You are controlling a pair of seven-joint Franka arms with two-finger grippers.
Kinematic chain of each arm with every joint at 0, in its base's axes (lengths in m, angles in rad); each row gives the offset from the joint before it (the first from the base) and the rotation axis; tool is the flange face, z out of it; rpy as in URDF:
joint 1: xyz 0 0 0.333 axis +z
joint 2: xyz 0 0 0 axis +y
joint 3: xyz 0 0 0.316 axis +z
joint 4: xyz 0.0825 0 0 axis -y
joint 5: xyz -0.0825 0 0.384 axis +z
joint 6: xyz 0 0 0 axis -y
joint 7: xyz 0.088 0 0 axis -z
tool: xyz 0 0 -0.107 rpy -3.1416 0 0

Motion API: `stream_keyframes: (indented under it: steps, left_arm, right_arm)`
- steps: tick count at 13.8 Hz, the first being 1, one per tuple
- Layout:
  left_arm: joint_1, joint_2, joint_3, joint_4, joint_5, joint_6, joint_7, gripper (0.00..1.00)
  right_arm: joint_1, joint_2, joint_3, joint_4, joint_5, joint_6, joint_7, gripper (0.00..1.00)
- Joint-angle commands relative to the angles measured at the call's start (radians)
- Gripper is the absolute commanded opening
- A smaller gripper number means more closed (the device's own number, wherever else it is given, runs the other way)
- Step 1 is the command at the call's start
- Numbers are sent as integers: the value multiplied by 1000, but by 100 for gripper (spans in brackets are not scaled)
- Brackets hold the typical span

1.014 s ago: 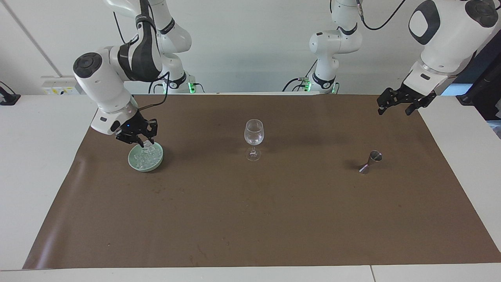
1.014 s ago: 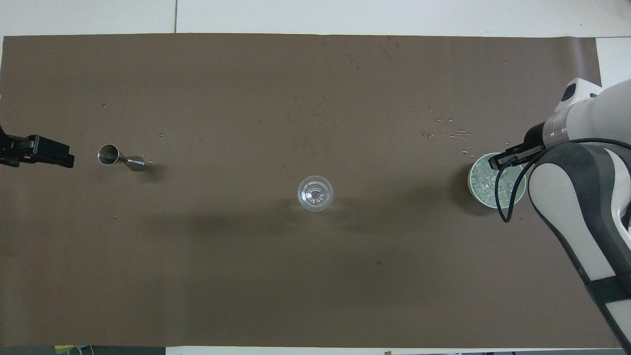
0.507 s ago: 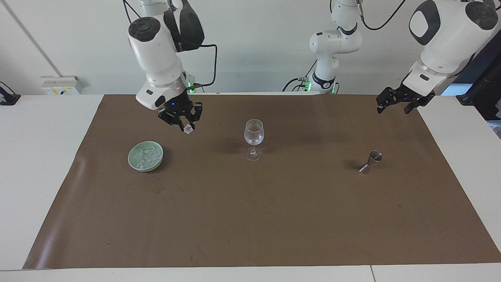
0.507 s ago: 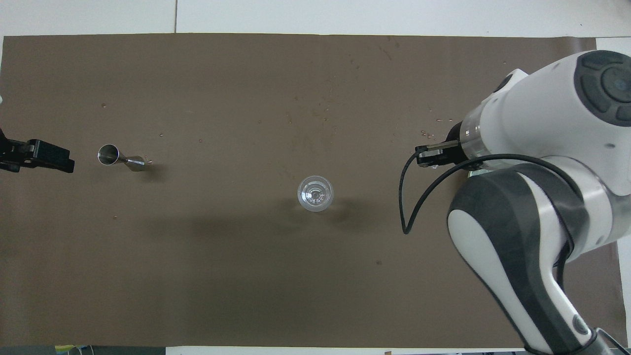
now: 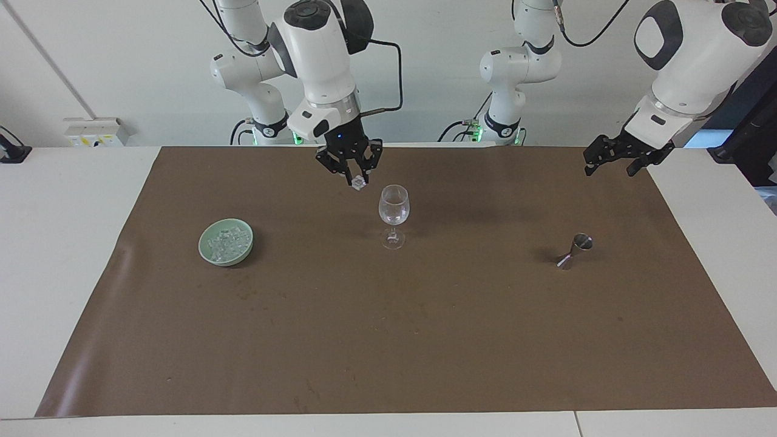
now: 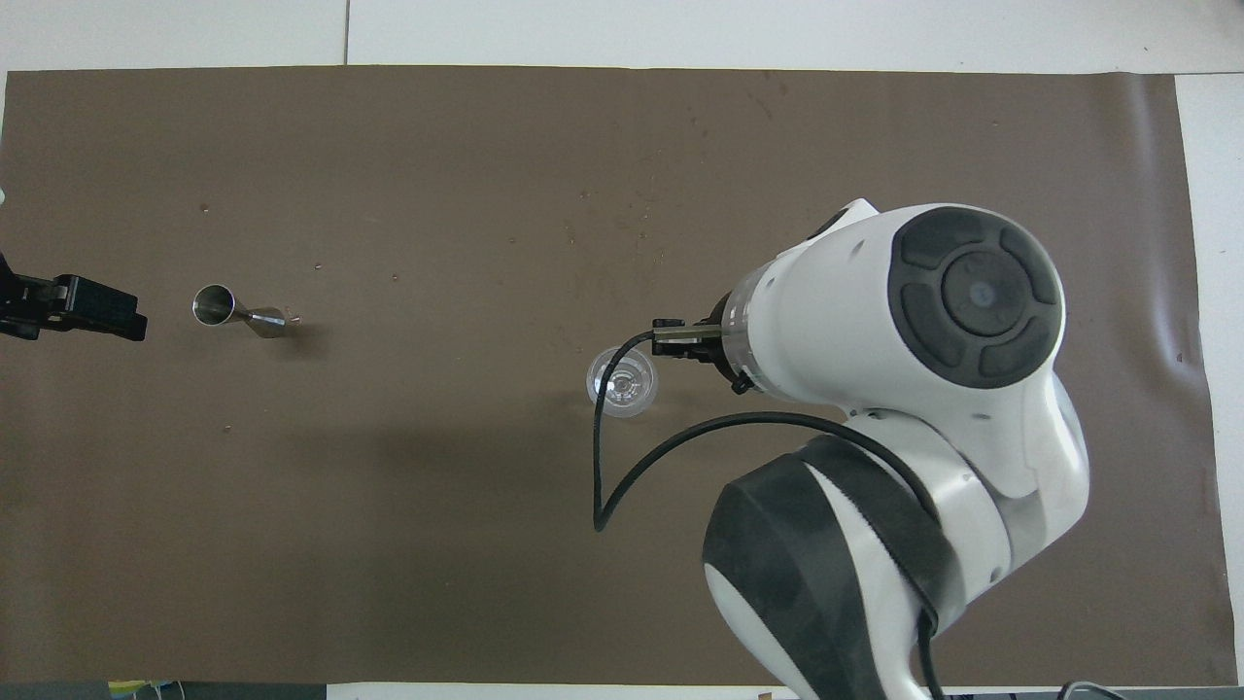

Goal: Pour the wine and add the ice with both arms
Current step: 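Carry the ice over the clear glass with the right gripper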

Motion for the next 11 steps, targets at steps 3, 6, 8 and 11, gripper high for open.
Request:
stream_keyframes:
  steps: [3,6,8,11]
  left_arm:
    - [8,-22,-8,-21,19,1,-4,100]
    - [8,-22,-8,-21,19,1,-6,100]
    - [8,-22,-8,-21,19,1,-6,100]
    - [8,-22,-8,-21,19,1,-4,100]
  right_arm:
    - [75,62,-4,5,20,65,87,0]
    - [77,56,-4,-19,18,64,85,1]
    - [78,53,-4,-37,18,82,87,1]
    - [80,37,-3,-85,20,134,85,2]
